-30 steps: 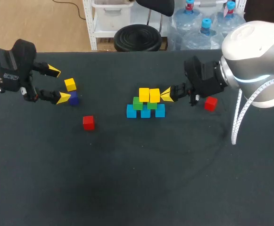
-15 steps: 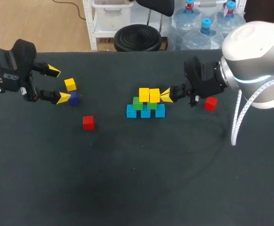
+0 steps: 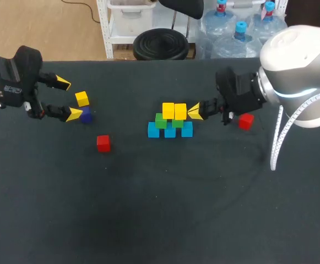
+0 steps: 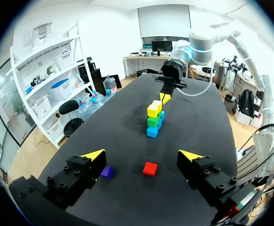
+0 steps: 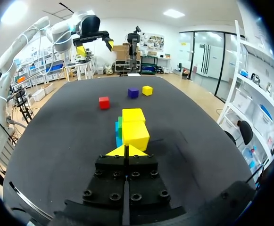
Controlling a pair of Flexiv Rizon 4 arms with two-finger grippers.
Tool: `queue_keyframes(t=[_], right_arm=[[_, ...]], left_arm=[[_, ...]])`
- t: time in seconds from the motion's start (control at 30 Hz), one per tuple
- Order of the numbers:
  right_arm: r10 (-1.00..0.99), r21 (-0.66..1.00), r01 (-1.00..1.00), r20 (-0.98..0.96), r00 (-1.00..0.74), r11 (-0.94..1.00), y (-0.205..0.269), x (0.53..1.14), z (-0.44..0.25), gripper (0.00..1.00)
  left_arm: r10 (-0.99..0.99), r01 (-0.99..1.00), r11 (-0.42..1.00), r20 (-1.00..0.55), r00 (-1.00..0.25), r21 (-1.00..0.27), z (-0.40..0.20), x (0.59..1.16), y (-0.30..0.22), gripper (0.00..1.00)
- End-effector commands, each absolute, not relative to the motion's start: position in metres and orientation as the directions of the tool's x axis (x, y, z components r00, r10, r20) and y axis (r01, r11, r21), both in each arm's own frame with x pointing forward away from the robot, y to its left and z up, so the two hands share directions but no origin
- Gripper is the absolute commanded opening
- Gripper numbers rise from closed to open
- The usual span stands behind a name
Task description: Place the blue cubes, place green cubes on the blue cubes, place the yellow cubes on the green cubes, then place the red cubes on the yellow cubes, and place purple cube on the red cubes.
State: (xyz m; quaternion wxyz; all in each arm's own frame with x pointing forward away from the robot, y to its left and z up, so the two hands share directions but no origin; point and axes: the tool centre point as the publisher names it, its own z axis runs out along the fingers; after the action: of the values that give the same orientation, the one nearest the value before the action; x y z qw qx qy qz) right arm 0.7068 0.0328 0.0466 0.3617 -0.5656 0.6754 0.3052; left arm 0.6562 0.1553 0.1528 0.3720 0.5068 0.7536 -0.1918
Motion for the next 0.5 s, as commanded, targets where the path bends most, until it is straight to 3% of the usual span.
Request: queue_keyframes(t=[0.03,0.3,0.43,0.47,0.5], right_arm=[[-0.551,-0.005,-0.981,-0.828,-0.104,0.193,0.018,0.7,0.051,0.0],[-0.548,-0.028,-0.984,-0.833,-0.075,0.177,-0.012,0.701,0.057,0.0],[-0.54,-0.043,-0.986,-0.84,-0.053,0.163,-0.028,0.698,0.063,0.5],[-0.536,-0.048,-0.986,-0.843,-0.047,0.162,-0.032,0.698,0.064,0.89],[-0.533,-0.053,-0.986,-0.845,-0.041,0.161,-0.035,0.698,0.065,1.0]], left_arm=[[0.616,0.907,0.411,-0.761,-0.203,0.092,0.151,0.655,0.157,1.0],[0.616,0.907,0.411,-0.761,-0.203,0.092,0.151,0.655,0.157,1.0],[0.616,0.907,0.411,-0.761,-0.203,0.092,0.151,0.655,0.157,1.0],[0.616,0.907,0.411,-0.761,-0.203,0.092,0.151,0.655,0.157,1.0],[0.616,0.907,0.411,-0.761,-0.203,0.092,0.151,0.655,0.157,1.0]])
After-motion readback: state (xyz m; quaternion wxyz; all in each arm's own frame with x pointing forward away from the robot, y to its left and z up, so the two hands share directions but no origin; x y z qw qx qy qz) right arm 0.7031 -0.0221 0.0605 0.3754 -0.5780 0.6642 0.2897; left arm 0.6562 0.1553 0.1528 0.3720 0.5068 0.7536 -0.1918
